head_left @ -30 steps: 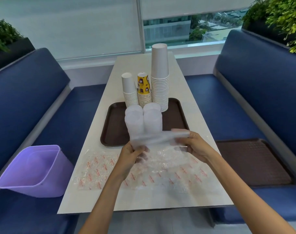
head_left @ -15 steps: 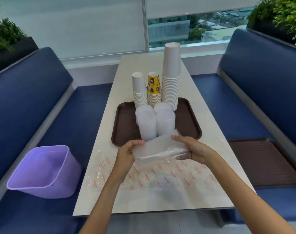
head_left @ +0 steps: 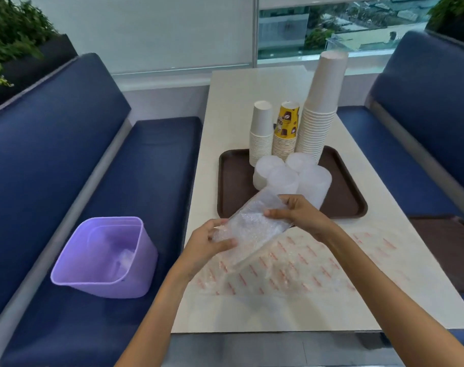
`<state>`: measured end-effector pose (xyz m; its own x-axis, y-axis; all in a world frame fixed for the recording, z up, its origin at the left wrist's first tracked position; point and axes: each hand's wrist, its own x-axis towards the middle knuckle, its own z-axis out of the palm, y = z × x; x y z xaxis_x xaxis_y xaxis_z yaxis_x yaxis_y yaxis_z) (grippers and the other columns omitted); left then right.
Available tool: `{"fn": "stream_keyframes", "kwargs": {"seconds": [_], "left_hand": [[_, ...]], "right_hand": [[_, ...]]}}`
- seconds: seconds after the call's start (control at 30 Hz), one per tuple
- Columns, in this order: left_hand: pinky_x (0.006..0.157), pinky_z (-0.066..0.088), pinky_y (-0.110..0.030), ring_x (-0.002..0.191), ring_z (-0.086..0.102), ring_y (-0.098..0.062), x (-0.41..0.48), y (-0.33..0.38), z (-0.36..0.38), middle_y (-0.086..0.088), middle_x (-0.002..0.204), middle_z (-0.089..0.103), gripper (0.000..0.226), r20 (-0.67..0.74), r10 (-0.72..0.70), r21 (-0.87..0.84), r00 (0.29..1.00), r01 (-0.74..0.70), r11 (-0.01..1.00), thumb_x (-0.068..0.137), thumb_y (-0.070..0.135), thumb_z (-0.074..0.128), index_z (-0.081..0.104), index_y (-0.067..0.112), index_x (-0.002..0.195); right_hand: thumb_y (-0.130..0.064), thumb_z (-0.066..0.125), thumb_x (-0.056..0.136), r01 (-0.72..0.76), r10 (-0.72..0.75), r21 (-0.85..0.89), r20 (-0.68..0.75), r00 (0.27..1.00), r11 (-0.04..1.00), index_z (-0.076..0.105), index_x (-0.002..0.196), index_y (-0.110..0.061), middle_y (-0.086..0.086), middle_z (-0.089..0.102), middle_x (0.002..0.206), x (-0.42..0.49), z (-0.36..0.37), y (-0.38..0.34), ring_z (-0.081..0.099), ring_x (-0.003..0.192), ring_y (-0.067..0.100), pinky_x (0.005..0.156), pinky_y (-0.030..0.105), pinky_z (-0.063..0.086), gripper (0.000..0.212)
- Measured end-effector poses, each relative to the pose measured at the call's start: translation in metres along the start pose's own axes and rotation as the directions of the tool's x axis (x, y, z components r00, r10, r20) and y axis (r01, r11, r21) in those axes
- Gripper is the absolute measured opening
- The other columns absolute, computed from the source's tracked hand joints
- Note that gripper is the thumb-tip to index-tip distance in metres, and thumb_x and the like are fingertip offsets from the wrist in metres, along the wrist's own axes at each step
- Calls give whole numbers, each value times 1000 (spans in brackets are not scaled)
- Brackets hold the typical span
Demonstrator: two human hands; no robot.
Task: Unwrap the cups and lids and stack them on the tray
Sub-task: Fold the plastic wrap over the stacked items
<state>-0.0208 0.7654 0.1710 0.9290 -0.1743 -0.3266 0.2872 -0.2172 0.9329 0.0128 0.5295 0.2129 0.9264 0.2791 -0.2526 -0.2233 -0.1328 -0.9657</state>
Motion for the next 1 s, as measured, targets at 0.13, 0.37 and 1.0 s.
{"fn": "stream_keyframes", "kwargs": {"seconds": [0.13,0.37,1.0], "left_hand": [[69,51,-16,83,64,-13,-1,-15,-23,6,89,69,20,-40,29,19,999,-28,999,80,9,74,64,20,93],[68,52,-19,82,66,-9,1,-45,-67,-2,97,70,19,-130,-40,-256,991,6,967,83,9,69,63,11,101],[75,36,-1,100,52,-7,17,-122,-186,8,109,56,46,-488,43,133,872,26,991,77,7,76,53,14,116]], "right_hand": [[-9,72,81,20,-24,-62,-65,998,998,66,96,9,11,70,79,23,28,1,65,68,14,66,22,53,24],[-7,71,81,-52,51,-7,-44,998,999,68,87,-4,12,70,83,61,71,9,65,71,15,66,20,57,7],[-10,74,80,150,-128,-373,81,988,916,63,71,-24,-10,62,69,167,233,29,57,66,9,65,23,46,20]]}}
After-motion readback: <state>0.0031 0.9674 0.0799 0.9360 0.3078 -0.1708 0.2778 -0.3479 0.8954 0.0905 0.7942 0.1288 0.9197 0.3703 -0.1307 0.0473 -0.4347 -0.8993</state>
